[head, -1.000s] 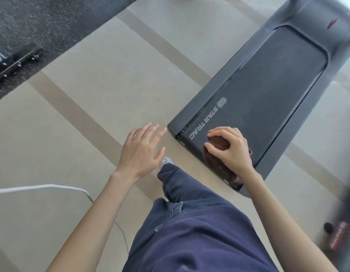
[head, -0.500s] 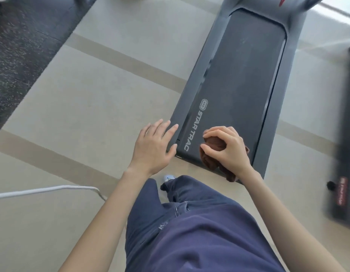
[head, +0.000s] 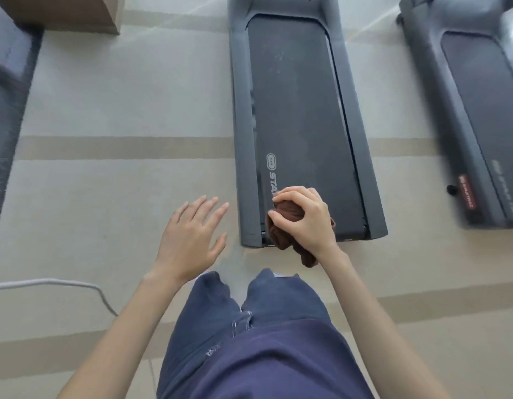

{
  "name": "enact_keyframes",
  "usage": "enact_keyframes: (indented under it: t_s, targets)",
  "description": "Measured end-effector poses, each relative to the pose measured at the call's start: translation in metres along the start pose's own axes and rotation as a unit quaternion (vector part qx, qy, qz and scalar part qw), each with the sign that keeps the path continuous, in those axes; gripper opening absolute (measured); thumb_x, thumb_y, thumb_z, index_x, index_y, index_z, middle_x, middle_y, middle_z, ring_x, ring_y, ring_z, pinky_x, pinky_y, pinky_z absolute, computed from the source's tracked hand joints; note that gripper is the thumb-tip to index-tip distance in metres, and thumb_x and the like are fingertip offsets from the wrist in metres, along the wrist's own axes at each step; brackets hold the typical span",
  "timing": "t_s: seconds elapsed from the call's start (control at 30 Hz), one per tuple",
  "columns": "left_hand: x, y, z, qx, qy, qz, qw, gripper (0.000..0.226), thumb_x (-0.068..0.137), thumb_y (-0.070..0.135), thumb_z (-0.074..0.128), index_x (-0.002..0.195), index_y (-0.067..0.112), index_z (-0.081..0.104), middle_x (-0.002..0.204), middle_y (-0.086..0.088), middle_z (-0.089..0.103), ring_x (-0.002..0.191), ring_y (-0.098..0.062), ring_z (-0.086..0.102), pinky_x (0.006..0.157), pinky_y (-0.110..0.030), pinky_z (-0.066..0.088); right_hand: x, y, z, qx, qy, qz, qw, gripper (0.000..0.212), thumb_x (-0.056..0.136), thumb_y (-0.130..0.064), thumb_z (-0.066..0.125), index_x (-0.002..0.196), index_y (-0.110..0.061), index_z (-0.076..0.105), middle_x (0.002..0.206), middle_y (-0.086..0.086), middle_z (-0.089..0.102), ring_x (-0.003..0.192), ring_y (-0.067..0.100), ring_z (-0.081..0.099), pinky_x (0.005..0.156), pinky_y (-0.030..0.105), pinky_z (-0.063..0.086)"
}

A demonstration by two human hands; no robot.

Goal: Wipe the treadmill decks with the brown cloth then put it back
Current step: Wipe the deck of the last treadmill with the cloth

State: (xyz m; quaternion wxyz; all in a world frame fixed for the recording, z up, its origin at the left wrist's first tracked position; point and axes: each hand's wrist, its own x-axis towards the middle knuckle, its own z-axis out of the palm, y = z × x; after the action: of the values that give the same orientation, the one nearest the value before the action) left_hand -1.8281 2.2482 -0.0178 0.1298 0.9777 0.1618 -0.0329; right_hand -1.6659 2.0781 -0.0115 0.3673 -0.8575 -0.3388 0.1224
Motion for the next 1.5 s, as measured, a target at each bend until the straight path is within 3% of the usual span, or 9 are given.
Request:
enact_keyframes:
  t_s: [0.2, 0.53, 0.7, 0.93, 1.23, 1.5]
  targets:
    - [0.027, -0.038, -0.008, 0.005, -0.037, 0.092, 0.995, 0.060, 0.087, 0.043, 0.028, 0.136, 0.015, 0.049, 0.137, -0.010, 0.051, 0.130, -0.028, 0.043, 0.106, -0.045, 0.034, -0.013, -0.017, 0.020, 0.006, 0.078, 0.062, 0.995, 0.019, 0.076, -0.035, 0.071, 0.092, -0.024, 0.068, 0.102, -0.013, 0.065, 0.097, 0.011, 0.052, 0.088, 0.017, 0.040]
    - [0.100, -0.018, 0.004, -0.003, -0.066, 0.238, 0.969, 0.053, 0.086, 0.030, 0.060, 0.136, 0.015, 0.049, 0.137, -0.009, 0.051, 0.131, -0.028, 0.043, 0.108, -0.044, 0.031, -0.023, 0.010, 0.031, 0.021, 0.176, 0.199, 0.964, 0.018, 0.072, -0.038, 0.070, 0.088, -0.029, 0.068, 0.100, -0.019, 0.064, 0.099, 0.009, 0.053, 0.089, 0.015, 0.039]
    - [0.155, -0.019, -0.009, 0.031, -0.070, 0.278, 0.958, 0.052, 0.087, 0.030, 0.057, 0.136, 0.015, 0.048, 0.138, -0.008, 0.051, 0.131, -0.028, 0.043, 0.108, -0.045, 0.032, 0.007, 0.027, 0.029, 0.041, 0.211, 0.248, 0.945, 0.015, 0.073, -0.030, 0.074, 0.087, -0.026, 0.069, 0.097, -0.019, 0.063, 0.097, 0.011, 0.053, 0.088, 0.022, 0.043]
    - [0.237, -0.002, -0.019, 0.070, -0.104, 0.321, 0.939, 0.052, 0.089, 0.034, 0.053, 0.139, 0.018, 0.044, 0.141, -0.006, 0.047, 0.134, -0.026, 0.037, 0.111, -0.043, 0.026, 0.058, 0.056, 0.007, 0.039, 0.255, 0.278, 0.925, 0.016, 0.074, -0.032, 0.073, 0.089, -0.026, 0.069, 0.099, -0.020, 0.062, 0.095, 0.011, 0.051, 0.085, 0.010, 0.036]
    - [0.291, 0.038, -0.004, 0.071, -0.140, 0.408, 0.899, 0.051, 0.090, 0.035, 0.051, 0.139, 0.020, 0.044, 0.141, -0.004, 0.047, 0.135, -0.024, 0.036, 0.111, -0.040, 0.024, 0.047, 0.081, -0.012, 0.051, 0.355, 0.359, 0.862, 0.015, 0.075, -0.023, 0.075, 0.089, -0.020, 0.069, 0.098, -0.009, 0.066, 0.096, 0.016, 0.057, 0.087, 0.028, 0.047]
    - [0.339, 0.046, 0.011, 0.072, -0.179, 0.500, 0.844, 0.051, 0.090, 0.033, 0.051, 0.138, 0.018, 0.045, 0.141, -0.005, 0.047, 0.135, -0.025, 0.037, 0.111, -0.040, 0.024, 0.074, 0.075, 0.011, 0.046, 0.402, 0.412, 0.817, 0.024, 0.074, -0.032, 0.072, 0.095, -0.023, 0.068, 0.098, -0.016, 0.064, 0.096, 0.010, 0.052, 0.084, 0.005, 0.033]
